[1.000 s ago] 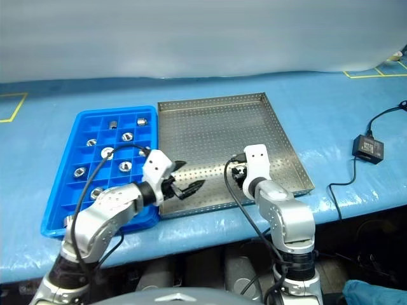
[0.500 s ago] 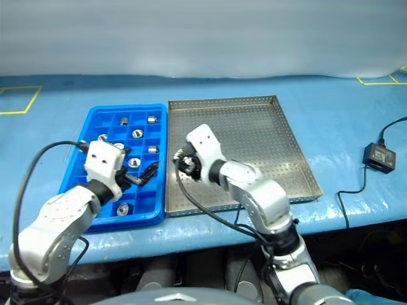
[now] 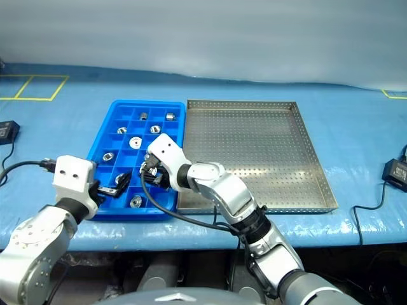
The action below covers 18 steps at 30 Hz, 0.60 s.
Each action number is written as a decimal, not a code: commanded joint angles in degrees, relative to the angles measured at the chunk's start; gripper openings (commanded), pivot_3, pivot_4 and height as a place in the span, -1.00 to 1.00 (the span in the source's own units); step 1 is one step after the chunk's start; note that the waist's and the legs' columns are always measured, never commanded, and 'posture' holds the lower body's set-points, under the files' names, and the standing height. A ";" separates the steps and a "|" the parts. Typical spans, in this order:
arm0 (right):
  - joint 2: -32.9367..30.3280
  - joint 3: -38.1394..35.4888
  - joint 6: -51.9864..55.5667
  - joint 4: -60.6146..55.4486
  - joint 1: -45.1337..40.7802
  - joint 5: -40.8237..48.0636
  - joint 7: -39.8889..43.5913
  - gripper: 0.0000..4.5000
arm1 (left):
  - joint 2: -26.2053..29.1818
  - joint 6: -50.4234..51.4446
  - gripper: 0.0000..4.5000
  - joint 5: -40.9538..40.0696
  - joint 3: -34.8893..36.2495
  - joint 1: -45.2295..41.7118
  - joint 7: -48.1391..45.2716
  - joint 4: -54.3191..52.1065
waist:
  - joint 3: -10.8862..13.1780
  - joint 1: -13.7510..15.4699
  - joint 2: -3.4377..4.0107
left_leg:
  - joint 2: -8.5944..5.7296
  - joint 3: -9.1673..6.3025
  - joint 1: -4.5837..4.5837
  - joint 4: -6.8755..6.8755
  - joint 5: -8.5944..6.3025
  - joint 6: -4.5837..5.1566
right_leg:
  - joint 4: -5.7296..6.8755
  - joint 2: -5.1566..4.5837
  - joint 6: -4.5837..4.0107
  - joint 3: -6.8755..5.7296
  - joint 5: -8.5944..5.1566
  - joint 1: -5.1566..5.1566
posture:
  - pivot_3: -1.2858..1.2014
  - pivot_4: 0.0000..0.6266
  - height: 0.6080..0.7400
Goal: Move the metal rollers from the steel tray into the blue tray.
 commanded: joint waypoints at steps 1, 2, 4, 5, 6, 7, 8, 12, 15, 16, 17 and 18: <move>0.40 -0.75 -2.72 -2.07 -0.06 -0.96 -0.70 0.52 | 0.16 -0.03 1.00 0.00 -0.97 -1.36 0.07 -1.98 | 0.00 0.02 0.00 | 0.00 0.00 -0.01 -0.01 0.00 0.00 | 0.00 0.00 -0.01 0.00 -0.01 0.00 | 0.26 -0.52 1.00; 0.38 -1.28 -3.42 -2.55 0.20 -1.26 -1.13 0.65 | 0.20 -0.12 1.00 0.01 -1.52 -1.72 -0.01 -1.61 | 0.00 0.01 0.00 | -0.01 -0.01 -0.01 -0.03 0.00 0.00 | 0.00 0.00 -0.02 -0.01 -0.01 -0.01 | 0.25 -0.52 1.00; 0.07 -2.46 -4.09 -3.49 0.69 -1.66 -1.97 0.65 | 0.09 -0.37 1.00 -0.03 -2.52 -2.41 -0.18 -0.91 | 0.00 0.00 0.00 | -0.03 -0.02 -0.02 -0.05 0.00 -0.01 | 0.00 0.01 -0.03 -0.02 -0.01 -0.01 | 0.25 -0.52 1.00; -0.24 -3.15 -4.21 -4.08 0.96 -1.71 -2.36 0.65 | 0.01 -0.52 1.00 -0.01 -3.05 -2.77 -0.22 -0.58 | 0.00 -0.04 0.00 | -0.03 -0.01 -0.03 -0.06 0.00 -0.01 | -0.01 0.01 -0.03 -0.01 -0.02 -0.01 | 0.24 -0.52 1.00; -0.79 -4.16 -4.46 -5.16 1.46 -1.65 -2.68 0.65 | -0.01 -0.83 1.00 0.03 -3.74 -3.21 -0.32 -0.18 | 0.00 -0.08 0.00 | -0.03 -0.01 -0.03 -0.07 0.00 -0.01 | -0.01 0.01 -0.04 -0.01 -0.01 -0.02 | 0.24 -0.52 1.00; -1.63 -5.40 -4.99 -6.54 2.17 -1.60 -2.95 0.65 | -0.12 -1.33 1.00 0.09 -4.55 -3.79 -0.44 0.37 | 0.00 0.00 0.00 | -0.03 -0.01 -0.04 -0.07 0.00 -0.01 | -0.02 0.01 -0.04 -0.02 -0.01 -0.02 | 0.24 -0.52 1.00; -2.39 -6.44 -5.47 -7.73 2.84 -1.63 -3.28 0.65 | -0.18 -1.88 1.00 0.23 -5.27 -4.31 -0.49 0.86 | 0.00 0.05 0.00 | -0.04 -0.03 -0.05 -0.08 0.00 -0.01 | -0.02 0.00 -0.04 -0.02 -0.02 -0.02 | 0.23 -0.52 1.00; -7.80 -12.27 -5.87 -11.63 6.40 -3.25 -5.83 0.65 | -1.42 -5.77 1.00 2.10 -9.27 -8.71 0.52 5.64 | 0.00 0.22 -0.01 | -0.06 -0.02 -0.05 -0.04 0.00 -0.01 | -0.05 -0.02 -0.03 -0.03 -0.02 0.00 | 0.21 -0.52 1.00; -13.72 -16.23 -4.24 -14.79 9.52 -1.98 -3.65 0.65 | -1.64 -9.33 1.00 2.60 -11.49 -11.55 -1.32 10.05 | 0.00 -0.02 -0.01 | -0.08 0.02 -0.05 -0.01 0.00 0.00 | -0.05 -0.02 -0.03 -0.01 -0.02 0.02 | 0.17 -0.52 1.00; -15.71 -17.36 -4.32 -15.55 10.52 -1.75 -2.88 0.65 | -1.55 -10.66 1.00 2.67 -11.77 -12.49 -2.02 11.60 | 0.00 -0.22 -0.01 | -0.08 0.02 -0.06 -0.02 0.00 0.00 | -0.05 -0.02 -0.03 0.00 -0.02 0.00 | 0.15 -0.52 1.00; -17.57 -18.39 -4.50 -15.97 11.49 -1.70 -2.30 0.65 | -1.66 -11.88 1.00 2.53 -11.64 -13.44 -2.59 13.23 | 0.00 -0.46 0.00 | -0.08 0.03 -0.07 -0.02 -0.01 0.00 | -0.07 -0.01 -0.04 0.01 -0.02 -0.01 | 0.13 -0.52 1.00; -19.01 -19.06 -4.76 -16.17 12.20 -1.79 -1.92 0.65 | -1.77 -12.87 1.00 2.37 -11.45 -14.18 -3.10 14.60 | 0.00 -0.84 0.00 | -0.07 0.05 -0.08 -0.05 -0.01 0.01 | -0.07 0.00 -0.05 0.01 -0.02 -0.03 | 0.13 -0.52 1.00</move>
